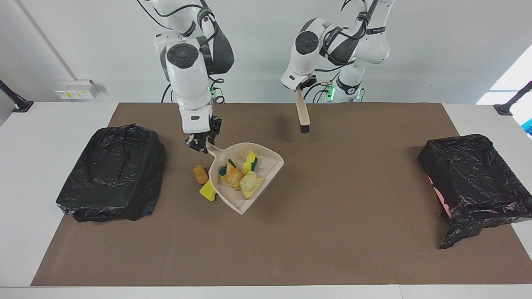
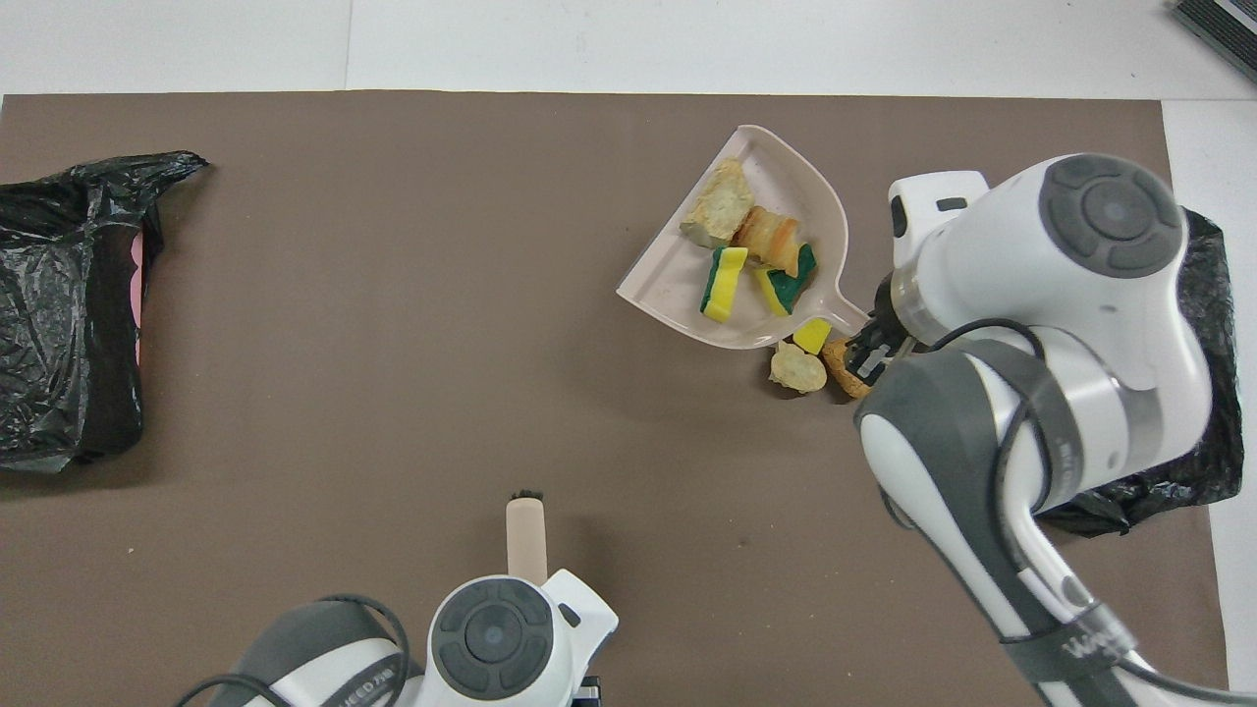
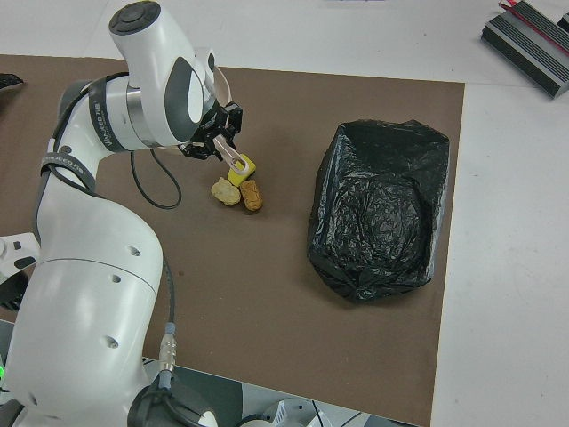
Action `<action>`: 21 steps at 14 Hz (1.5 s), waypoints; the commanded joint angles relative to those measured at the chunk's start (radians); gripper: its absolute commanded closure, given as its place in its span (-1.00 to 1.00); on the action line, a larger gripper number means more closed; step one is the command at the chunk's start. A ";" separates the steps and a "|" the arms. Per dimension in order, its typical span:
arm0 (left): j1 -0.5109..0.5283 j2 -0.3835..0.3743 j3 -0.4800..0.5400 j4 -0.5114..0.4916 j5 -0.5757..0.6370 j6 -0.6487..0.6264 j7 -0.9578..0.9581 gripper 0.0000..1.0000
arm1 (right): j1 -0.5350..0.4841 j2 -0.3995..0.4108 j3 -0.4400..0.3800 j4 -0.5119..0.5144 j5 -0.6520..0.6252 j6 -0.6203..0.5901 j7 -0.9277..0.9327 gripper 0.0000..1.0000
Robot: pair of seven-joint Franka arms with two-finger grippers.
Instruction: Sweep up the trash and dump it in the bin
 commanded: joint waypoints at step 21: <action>-0.008 0.139 0.020 -0.038 -0.167 0.153 0.132 0.96 | -0.437 -0.023 0.018 -0.111 -0.880 0.141 -0.871 1.00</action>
